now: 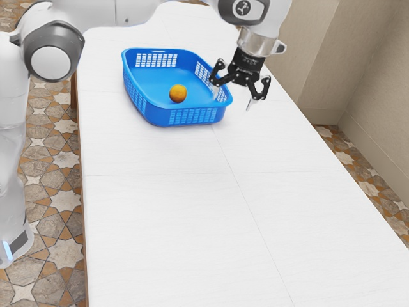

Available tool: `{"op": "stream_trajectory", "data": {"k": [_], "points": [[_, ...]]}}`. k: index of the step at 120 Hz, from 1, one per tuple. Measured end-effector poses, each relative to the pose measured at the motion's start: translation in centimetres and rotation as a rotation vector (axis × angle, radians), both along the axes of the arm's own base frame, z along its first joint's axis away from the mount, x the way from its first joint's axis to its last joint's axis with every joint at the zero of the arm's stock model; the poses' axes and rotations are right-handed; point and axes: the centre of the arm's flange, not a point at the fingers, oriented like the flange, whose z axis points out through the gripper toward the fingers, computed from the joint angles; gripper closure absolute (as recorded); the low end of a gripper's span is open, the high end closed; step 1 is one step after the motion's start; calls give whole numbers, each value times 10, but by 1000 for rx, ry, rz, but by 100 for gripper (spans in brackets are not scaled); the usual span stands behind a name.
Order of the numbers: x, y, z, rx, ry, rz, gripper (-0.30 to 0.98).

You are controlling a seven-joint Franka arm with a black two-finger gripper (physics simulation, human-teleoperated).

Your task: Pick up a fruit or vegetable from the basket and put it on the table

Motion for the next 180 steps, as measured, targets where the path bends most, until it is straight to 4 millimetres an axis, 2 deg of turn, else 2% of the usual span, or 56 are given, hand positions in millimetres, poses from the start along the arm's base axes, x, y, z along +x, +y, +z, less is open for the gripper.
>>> {"op": "stream_trajectory", "data": {"k": [16,29,34,38,51,61,70,78,90,98,112,132,145,164,180], "points": [[7,14,5,-41,-61,47,0],[11,7,7,-81,-88,39,0],[11,17,7,-88,-96,53,0],[10,38,8,-88,-104,82,0],[-3,127,8,-86,-121,191,0],[-26,202,4,-85,-127,285,0],[-51,260,-3,-95,-125,361,0],[-66,296,-10,-108,-128,401,0],[-72,329,-33,-133,-113,427,0],[-64,343,-55,-155,-100,425,0],[-47,342,-78,-177,-114,373,0],[-78,343,-116,-237,-121,365,0],[-89,355,-120,-226,-153,368,0],[-83,367,-120,-172,-225,363,0],[-90,390,-126,-144,-257,394,0]]}}
